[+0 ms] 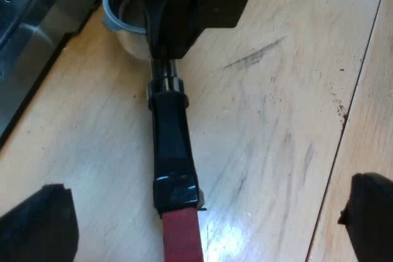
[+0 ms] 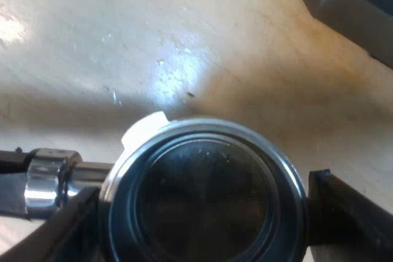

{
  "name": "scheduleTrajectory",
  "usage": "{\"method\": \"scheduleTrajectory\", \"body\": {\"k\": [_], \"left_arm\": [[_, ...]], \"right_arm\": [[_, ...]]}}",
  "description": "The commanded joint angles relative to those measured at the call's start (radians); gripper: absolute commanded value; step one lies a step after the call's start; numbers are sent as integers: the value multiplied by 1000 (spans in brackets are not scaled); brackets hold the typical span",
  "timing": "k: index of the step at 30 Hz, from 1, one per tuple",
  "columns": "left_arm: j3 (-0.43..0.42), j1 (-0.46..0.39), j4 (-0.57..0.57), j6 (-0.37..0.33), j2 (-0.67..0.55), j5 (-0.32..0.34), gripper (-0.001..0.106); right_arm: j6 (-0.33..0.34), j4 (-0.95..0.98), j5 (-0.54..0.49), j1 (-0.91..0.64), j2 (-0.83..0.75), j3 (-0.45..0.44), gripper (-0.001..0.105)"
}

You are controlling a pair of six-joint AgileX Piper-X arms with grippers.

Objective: Put the handle in the coffee machine

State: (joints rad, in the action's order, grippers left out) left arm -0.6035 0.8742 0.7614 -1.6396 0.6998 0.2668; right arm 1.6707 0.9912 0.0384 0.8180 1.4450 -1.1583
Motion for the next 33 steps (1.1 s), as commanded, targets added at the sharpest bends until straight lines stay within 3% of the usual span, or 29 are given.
{"method": "scheduleTrajectory", "body": {"k": [1,23,33], "left_arm": [[-6,6,5,26,-24,6,89],[1,6,15,160,-10,0,89],[38,6,-99,157,52,0,89]], "right_arm": [[-45,50,10,-1,-73,-14,0],[-127,150,-32,-1,-269,-14,0],[-135,151,44,-1,-299,-14,0]]}}
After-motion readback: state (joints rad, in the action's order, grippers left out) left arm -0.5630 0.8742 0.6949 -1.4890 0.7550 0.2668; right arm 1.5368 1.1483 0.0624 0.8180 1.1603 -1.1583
